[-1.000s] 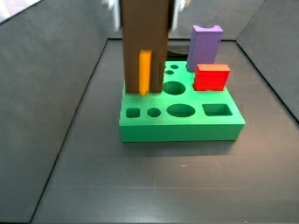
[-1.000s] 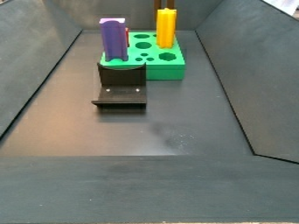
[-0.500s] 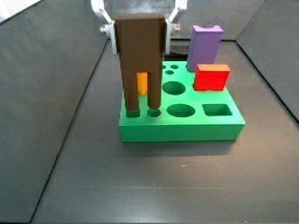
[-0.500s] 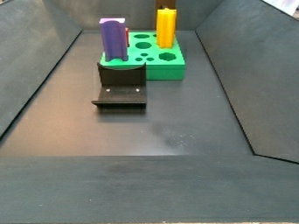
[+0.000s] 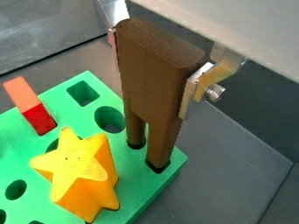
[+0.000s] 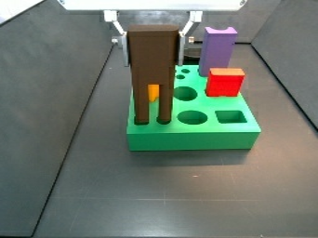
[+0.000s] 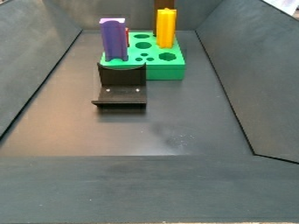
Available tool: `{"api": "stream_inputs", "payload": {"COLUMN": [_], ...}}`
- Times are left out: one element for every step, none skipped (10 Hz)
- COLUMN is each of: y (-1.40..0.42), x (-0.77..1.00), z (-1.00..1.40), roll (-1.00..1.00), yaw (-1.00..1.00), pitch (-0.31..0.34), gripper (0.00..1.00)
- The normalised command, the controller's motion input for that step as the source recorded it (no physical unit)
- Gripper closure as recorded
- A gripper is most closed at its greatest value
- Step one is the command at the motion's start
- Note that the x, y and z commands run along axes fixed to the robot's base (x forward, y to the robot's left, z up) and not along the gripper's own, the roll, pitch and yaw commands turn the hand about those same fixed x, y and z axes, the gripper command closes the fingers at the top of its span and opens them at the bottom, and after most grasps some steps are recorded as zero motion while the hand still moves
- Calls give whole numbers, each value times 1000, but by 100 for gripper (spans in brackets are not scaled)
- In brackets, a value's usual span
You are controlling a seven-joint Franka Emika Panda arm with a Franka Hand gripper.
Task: Pick up the square-circle object. Move up. Move to above the board. Insert the square-circle object.
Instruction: Insert the square-circle object.
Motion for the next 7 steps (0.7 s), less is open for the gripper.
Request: {"api": "stream_inputs", "payload": {"y": [0, 0, 0, 0, 0, 0, 0], "x": [-54, 0, 86, 183, 177, 103, 74], "z": [-120, -151, -171, -166, -109, -129, -194], "roll": [34, 4, 0, 0, 0, 0, 0], "yaw": [0, 0, -14, -60, -86, -91, -111], "pitch": [0, 0, 0, 0, 0, 0, 0], "gripper": [100, 100, 100, 100, 100, 100, 100]}}
